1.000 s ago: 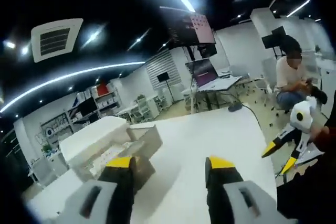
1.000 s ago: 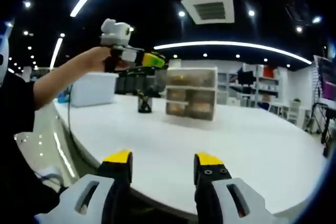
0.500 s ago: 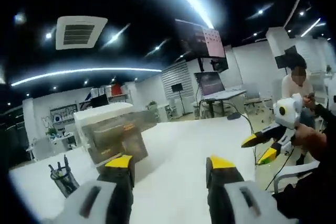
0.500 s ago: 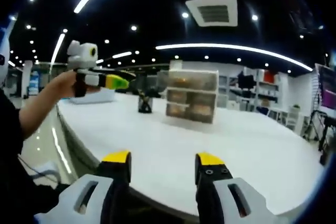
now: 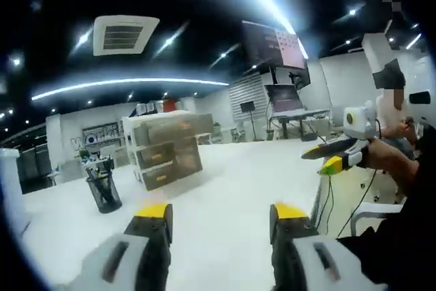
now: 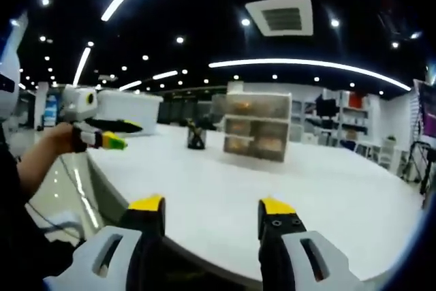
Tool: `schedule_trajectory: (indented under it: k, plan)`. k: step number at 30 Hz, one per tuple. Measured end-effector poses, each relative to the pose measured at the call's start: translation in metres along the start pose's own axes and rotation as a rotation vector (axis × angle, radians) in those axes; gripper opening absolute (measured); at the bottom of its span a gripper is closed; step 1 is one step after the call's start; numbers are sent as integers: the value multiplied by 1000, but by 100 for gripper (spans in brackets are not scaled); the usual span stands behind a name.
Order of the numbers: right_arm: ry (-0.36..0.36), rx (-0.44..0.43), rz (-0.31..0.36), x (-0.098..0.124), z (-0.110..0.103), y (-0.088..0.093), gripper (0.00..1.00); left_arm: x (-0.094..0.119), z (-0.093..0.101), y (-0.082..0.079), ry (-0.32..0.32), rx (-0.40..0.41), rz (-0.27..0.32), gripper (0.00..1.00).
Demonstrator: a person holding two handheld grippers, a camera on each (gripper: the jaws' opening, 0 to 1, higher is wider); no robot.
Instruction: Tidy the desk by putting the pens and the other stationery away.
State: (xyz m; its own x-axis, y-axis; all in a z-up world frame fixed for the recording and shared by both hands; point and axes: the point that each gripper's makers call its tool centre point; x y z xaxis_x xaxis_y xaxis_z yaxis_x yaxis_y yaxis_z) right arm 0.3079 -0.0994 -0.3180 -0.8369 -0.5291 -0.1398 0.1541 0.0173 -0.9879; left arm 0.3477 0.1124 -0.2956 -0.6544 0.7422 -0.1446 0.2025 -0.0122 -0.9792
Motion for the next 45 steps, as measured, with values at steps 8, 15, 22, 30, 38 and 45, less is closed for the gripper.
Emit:
schedule_trajectory:
  k: [8,15,22,30,38,45]
  plan:
    - [11,38,-4,2,8,1,51,33,1,9,-44,97,22,63]
    - [25,236,-55,3,28,-6,51,48,-10,12,-107,45,12,63]
    - [0,540,-108,-14,40,-22,48,51,-11,10,-120,37,17,64]
    - [-13,696,-120,-43,55,-44,45,50,-5,7,-104,34,15,64]
    - [-43,820,-128,-82,68,-65,36,61,-5,5,-118,20,6,64]
    - [-83,901,-142,-121,68,-67,32,71,-10,3,-141,13,14,63]
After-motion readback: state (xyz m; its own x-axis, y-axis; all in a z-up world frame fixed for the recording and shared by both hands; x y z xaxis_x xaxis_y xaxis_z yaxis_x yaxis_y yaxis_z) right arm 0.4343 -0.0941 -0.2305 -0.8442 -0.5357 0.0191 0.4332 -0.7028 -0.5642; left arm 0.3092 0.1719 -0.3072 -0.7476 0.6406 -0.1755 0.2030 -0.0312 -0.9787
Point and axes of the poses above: the point that each gripper's makers call its tool centre point, and the gripper's own axes: x roughly backward along the fingers, z roughly to its right, y roughly out of its underside, and after that the axes turned 13 degrees about z, right-handed
